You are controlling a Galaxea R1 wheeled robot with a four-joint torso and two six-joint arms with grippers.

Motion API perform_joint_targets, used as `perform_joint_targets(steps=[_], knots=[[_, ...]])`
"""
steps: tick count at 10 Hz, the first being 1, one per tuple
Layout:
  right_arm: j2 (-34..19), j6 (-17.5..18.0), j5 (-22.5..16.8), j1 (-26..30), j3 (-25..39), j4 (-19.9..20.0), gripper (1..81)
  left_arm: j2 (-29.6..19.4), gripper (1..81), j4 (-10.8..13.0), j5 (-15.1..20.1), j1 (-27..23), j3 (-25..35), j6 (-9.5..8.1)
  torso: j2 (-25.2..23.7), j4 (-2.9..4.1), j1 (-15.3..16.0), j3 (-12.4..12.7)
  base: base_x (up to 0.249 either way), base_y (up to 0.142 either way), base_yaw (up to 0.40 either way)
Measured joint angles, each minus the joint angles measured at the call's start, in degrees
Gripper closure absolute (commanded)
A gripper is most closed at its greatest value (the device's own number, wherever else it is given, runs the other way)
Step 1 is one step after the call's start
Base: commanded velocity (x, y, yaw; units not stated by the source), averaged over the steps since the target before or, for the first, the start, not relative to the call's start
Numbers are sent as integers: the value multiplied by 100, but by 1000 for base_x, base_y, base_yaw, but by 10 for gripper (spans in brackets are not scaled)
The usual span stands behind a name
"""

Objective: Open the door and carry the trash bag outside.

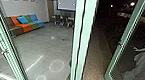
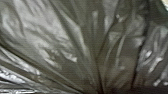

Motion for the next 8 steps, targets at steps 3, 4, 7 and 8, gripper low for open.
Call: perform_joint_targets(steps=[3,4,7,8], knots=[[433,-35,155,-414,-656,-396,10,0,811,-2,-167,-2,-10,-20,-2,0,-2,2,0,0,0],[567,-72,190,-507,-816,-603,10,0,811,-2,-180,-6,-18,-22,-2,0,-2,2,0,0,0],[936,-171,268,-480,-1408,-901,10,2,811,-2,-202,-4,-33,-24,-2,0,-2,5,0,0,0],[1034,-171,271,-483,-1607,-940,10,2,811,-2,-205,-4,-33,-24,-2,0,-2,5,0,0,0]])
